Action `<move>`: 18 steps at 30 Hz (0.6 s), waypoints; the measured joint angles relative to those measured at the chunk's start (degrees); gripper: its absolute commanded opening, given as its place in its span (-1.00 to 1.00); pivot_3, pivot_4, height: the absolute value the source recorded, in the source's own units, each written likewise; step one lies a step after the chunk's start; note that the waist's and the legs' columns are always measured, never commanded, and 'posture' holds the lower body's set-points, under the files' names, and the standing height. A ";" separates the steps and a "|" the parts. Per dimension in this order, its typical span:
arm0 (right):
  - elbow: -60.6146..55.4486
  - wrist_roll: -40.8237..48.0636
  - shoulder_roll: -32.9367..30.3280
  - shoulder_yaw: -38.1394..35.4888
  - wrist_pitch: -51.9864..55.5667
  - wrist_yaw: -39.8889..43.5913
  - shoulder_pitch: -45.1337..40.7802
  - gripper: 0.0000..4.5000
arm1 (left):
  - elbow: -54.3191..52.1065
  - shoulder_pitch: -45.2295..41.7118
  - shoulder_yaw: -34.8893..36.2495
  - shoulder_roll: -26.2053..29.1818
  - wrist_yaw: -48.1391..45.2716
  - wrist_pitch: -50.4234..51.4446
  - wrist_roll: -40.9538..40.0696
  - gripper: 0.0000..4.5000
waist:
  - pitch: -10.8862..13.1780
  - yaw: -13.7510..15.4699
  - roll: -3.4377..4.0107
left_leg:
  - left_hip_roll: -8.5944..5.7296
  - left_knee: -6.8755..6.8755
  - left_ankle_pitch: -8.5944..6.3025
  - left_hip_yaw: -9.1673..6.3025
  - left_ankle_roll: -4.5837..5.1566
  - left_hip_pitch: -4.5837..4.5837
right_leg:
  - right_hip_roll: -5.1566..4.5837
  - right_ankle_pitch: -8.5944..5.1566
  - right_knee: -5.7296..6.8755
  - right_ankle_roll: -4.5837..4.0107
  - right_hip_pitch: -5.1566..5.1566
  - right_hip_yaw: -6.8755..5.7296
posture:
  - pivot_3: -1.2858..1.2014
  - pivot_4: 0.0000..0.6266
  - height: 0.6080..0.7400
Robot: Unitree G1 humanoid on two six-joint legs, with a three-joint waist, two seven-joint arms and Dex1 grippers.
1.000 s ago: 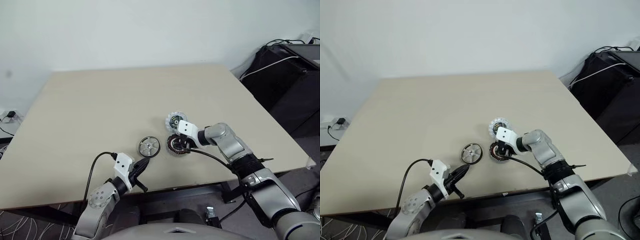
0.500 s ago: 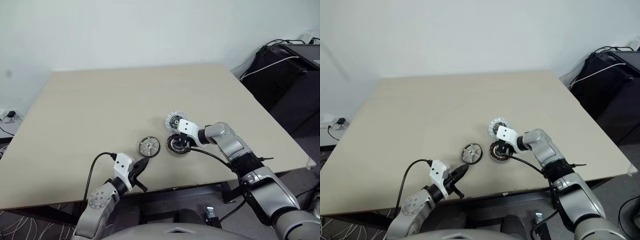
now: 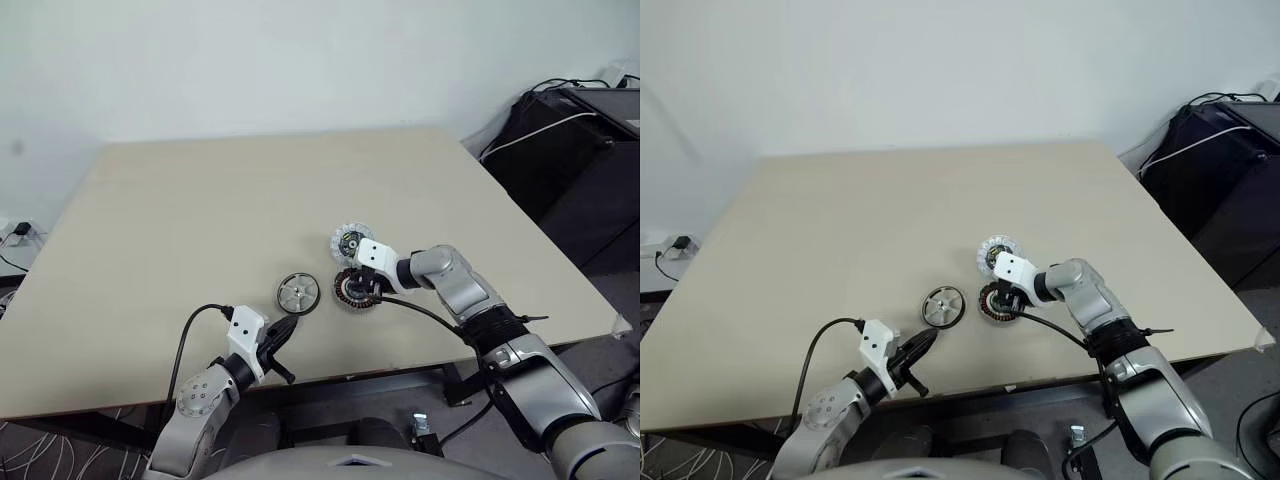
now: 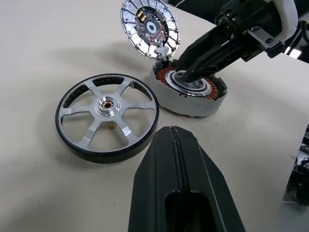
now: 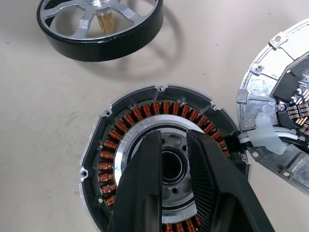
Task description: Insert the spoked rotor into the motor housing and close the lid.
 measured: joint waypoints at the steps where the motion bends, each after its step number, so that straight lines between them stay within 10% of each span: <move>1: 0.00 -0.02 0.10 0.00 -0.38 -0.17 0.10 -0.60 | 0.00 0.00 0.00 0.00 0.00 0.00 0.00 -1.00 | 0.00 0.00 0.00 | 0.00 0.00 0.00 0.00 0.00 0.00 | 0.00 0.00 0.00 0.00 0.00 0.00 | 0.03 -1.00 1.00; 18: 0.39 -0.34 0.07 -0.02 -2.24 -2.52 0.28 -0.60 | 0.00 -0.22 0.00 -0.22 0.00 -0.01 0.00 -1.00 | 0.00 0.01 0.00 | 0.00 0.01 0.00 0.00 0.00 0.00 | 0.00 0.00 0.00 0.00 0.00 0.00 | 0.03 -1.00 1.00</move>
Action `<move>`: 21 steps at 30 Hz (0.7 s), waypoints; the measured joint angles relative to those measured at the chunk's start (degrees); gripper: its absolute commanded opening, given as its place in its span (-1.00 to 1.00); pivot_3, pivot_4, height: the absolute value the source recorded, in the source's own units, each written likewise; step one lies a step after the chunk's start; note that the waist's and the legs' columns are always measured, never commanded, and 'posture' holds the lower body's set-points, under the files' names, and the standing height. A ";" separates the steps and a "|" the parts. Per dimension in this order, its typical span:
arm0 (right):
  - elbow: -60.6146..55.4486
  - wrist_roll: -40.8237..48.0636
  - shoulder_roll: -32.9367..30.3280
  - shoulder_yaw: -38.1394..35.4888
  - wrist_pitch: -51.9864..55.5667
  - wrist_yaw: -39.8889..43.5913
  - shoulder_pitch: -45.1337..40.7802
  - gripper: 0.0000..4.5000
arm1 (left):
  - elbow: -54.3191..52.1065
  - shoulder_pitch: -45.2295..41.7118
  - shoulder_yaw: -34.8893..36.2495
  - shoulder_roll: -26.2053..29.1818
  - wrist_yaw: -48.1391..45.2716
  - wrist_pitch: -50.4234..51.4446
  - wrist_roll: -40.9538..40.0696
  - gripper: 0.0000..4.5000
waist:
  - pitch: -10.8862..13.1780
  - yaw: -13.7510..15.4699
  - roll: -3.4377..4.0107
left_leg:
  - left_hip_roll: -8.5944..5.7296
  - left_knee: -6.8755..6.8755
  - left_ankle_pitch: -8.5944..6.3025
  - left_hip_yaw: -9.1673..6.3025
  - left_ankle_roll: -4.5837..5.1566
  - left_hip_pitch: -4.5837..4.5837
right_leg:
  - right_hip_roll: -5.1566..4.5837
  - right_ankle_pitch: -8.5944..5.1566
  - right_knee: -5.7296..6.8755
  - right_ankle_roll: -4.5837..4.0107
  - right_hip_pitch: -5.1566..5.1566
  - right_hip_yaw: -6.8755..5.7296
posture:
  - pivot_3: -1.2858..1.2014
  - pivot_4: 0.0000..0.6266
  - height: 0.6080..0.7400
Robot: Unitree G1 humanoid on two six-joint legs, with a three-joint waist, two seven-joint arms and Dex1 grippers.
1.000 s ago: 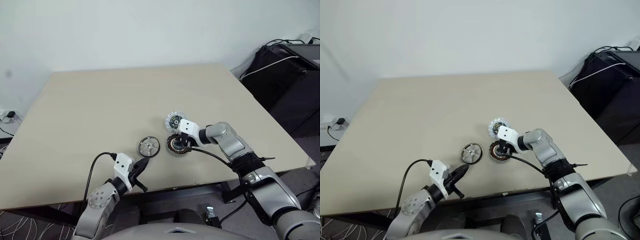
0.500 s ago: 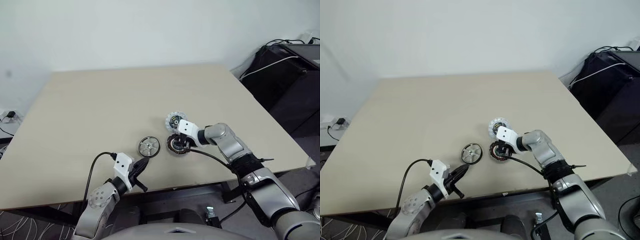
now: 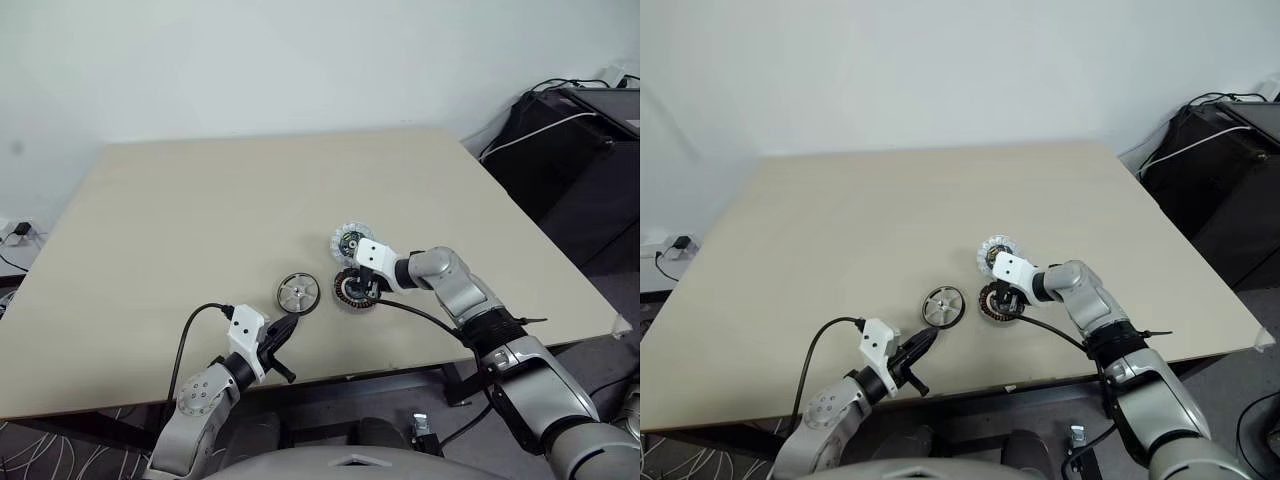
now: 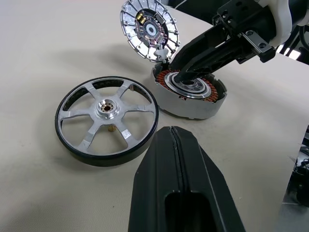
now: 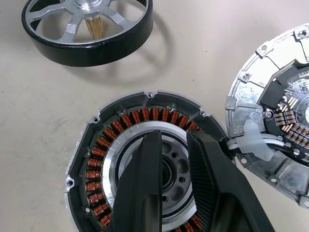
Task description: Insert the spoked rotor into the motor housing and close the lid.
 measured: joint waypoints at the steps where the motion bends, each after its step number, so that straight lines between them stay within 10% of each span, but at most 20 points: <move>1: 0.00 -0.09 -0.03 0.00 -0.04 0.00 0.04 -0.60 | 0.00 0.00 0.00 0.00 0.00 0.00 0.00 -1.00 | 0.00 0.00 0.00 | 0.00 0.00 0.00 0.00 0.00 0.00 | 0.00 0.00 0.00 0.00 0.00 0.00 | 0.03 -1.00 1.00; 21: -0.01 -2.20 -0.62 0.00 -2.79 -2.55 1.24 -0.60 | 0.00 0.09 -0.01 0.01 -0.11 -0.05 0.00 -1.00 | -0.01 0.09 0.01 | 0.00 0.04 0.00 0.00 0.00 0.02 | 0.00 0.00 0.00 0.00 0.04 -0.01 | 0.03 -1.00 1.00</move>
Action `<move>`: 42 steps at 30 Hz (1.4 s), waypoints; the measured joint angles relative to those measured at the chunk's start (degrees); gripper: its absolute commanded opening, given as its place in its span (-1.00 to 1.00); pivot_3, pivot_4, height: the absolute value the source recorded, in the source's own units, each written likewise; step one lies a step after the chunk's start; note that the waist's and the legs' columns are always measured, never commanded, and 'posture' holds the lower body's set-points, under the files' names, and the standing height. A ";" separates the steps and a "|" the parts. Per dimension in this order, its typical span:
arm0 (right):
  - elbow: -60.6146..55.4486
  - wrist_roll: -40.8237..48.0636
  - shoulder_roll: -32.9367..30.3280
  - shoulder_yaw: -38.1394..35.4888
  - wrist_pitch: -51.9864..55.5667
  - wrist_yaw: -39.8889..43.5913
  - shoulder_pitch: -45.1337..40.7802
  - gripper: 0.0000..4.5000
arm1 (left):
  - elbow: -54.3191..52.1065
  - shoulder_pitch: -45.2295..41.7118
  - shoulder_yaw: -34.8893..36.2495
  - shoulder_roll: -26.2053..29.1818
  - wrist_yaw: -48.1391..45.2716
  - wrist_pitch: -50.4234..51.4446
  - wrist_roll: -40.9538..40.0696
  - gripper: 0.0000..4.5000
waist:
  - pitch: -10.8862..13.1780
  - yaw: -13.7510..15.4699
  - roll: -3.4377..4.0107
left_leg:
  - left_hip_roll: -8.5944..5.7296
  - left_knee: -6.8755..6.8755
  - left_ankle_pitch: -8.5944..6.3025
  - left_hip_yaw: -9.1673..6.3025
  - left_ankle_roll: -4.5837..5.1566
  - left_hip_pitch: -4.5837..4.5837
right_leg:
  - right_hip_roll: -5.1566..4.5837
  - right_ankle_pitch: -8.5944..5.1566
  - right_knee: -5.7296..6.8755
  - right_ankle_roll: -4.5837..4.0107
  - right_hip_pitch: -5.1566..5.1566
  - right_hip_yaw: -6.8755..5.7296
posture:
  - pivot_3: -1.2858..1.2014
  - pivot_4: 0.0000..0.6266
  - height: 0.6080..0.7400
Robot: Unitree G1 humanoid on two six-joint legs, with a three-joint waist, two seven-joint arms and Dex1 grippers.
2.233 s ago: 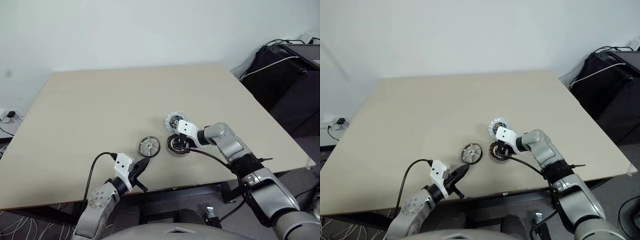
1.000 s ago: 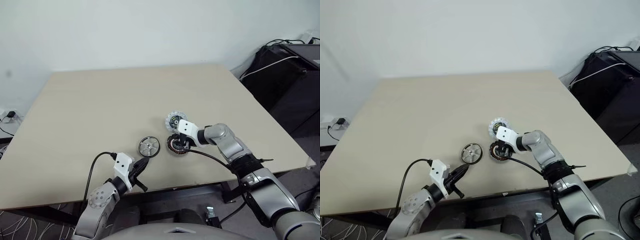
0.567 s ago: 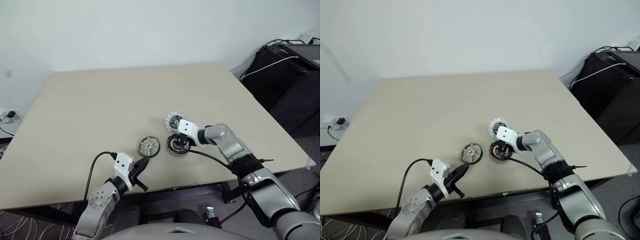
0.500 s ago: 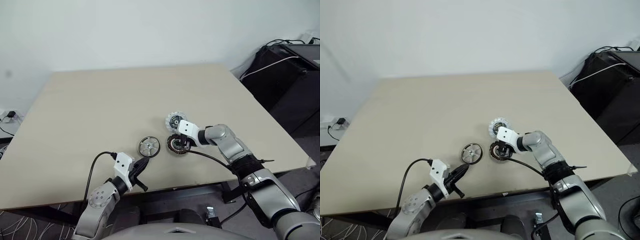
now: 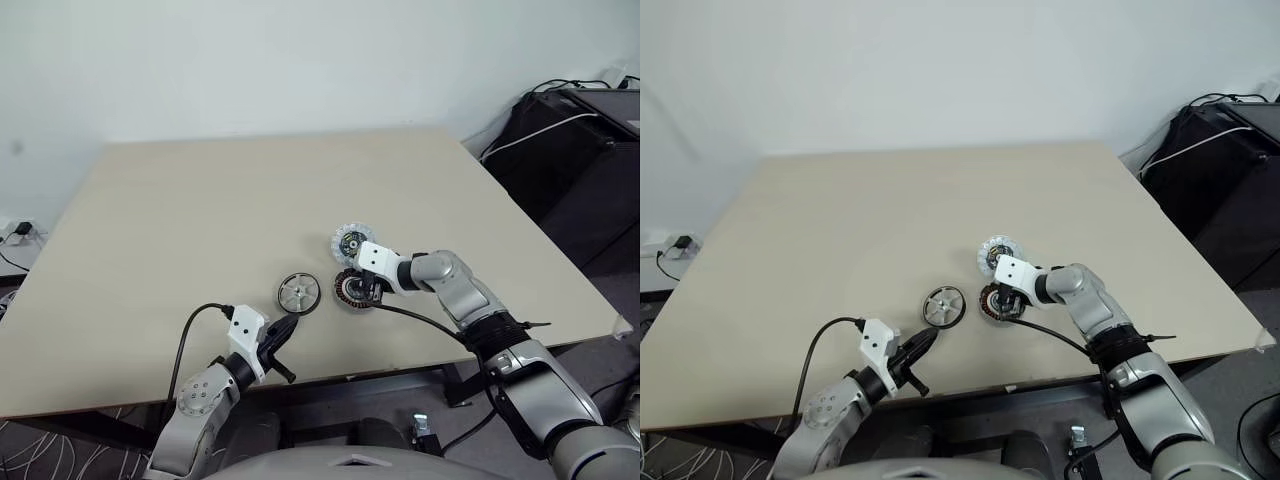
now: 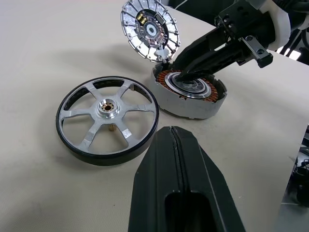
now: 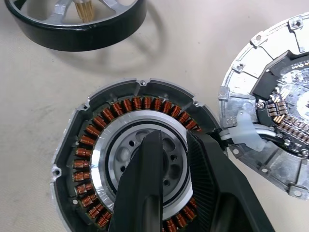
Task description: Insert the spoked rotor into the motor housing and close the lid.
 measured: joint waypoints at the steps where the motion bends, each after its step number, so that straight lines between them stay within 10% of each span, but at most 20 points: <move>1: 0.01 -0.08 0.00 0.00 -0.16 -0.02 0.01 -0.60 | 0.00 0.03 0.00 0.00 -0.02 -0.02 0.00 -1.00 | 0.00 0.00 0.00 | 0.00 0.00 0.00 0.00 0.00 0.00 | 0.00 0.00 0.00 0.00 0.00 0.00 | 0.03 -1.00 1.00; 42: -8.65 3.19 -2.53 -3.46 2.35 1.76 3.58 -0.60 | -1.17 -0.29 -0.09 -0.16 0.19 2.14 -0.05 -1.00 | -0.01 -0.01 0.00 | 0.01 0.00 0.00 -0.01 0.01 0.01 | 0.00 0.00 0.00 0.00 0.00 0.00 | 0.03 -1.00 1.00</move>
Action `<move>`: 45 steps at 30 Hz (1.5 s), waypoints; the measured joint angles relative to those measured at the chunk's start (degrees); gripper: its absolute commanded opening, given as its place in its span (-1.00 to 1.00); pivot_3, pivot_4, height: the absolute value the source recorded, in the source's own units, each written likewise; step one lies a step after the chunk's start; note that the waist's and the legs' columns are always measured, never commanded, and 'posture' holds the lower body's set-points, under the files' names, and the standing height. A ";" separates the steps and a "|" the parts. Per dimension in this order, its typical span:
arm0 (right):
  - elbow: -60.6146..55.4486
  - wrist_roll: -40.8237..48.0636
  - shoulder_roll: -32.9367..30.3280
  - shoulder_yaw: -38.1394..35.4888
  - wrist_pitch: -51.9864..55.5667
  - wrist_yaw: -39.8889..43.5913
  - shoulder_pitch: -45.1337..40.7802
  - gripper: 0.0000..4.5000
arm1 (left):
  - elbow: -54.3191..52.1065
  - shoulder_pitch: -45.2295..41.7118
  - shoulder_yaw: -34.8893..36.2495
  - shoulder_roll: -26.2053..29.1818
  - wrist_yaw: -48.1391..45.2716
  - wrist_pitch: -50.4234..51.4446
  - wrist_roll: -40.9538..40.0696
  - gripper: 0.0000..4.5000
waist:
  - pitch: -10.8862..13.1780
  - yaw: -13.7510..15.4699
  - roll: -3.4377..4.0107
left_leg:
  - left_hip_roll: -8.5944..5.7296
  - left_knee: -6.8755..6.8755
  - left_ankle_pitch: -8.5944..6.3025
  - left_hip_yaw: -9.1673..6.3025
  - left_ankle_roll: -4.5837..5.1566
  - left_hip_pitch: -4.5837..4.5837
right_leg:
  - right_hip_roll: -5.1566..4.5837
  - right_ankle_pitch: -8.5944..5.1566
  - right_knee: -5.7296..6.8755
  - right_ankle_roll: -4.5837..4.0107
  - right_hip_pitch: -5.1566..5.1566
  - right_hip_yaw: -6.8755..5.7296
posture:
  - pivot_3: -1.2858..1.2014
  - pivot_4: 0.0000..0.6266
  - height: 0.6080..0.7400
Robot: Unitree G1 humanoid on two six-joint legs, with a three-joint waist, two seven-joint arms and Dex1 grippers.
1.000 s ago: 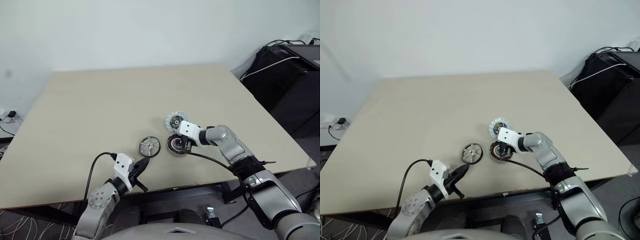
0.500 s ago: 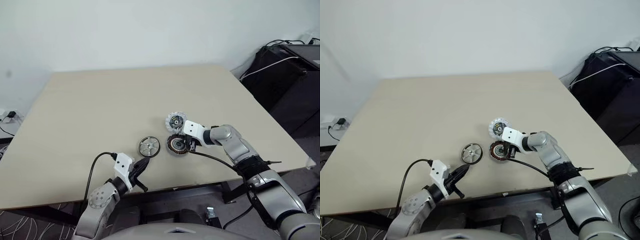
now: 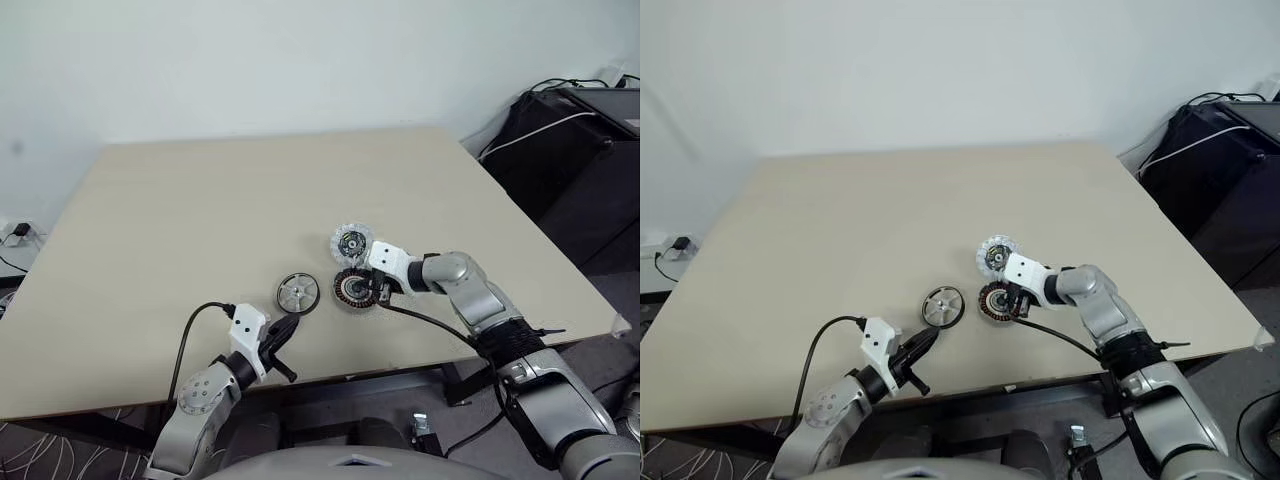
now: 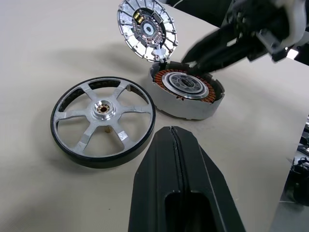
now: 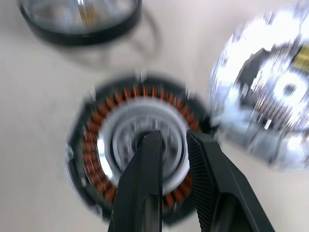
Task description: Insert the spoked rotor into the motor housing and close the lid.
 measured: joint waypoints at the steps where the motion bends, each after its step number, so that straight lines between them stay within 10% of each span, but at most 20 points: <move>1: -1.56 0.43 -0.13 -0.44 0.06 0.00 0.48 -0.60 | -0.03 0.01 0.00 -0.01 0.00 0.06 0.00 -1.00 | 0.00 0.03 0.00 | 0.00 0.00 0.00 0.00 0.00 0.00 | 0.00 0.00 0.00 0.00 0.00 0.00 | 0.03 -1.00 1.00; 45: 4.51 -12.61 -1.92 5.43 -14.04 -3.77 -0.63 -0.60 | 0.15 0.23 0.02 -0.66 -0.02 -1.34 -0.07 -1.00 | 0.02 0.40 -0.04 | 0.00 0.12 0.00 0.00 0.01 0.03 | 0.03 0.00 0.02 0.00 0.07 -0.02 | 0.03 -1.00 1.00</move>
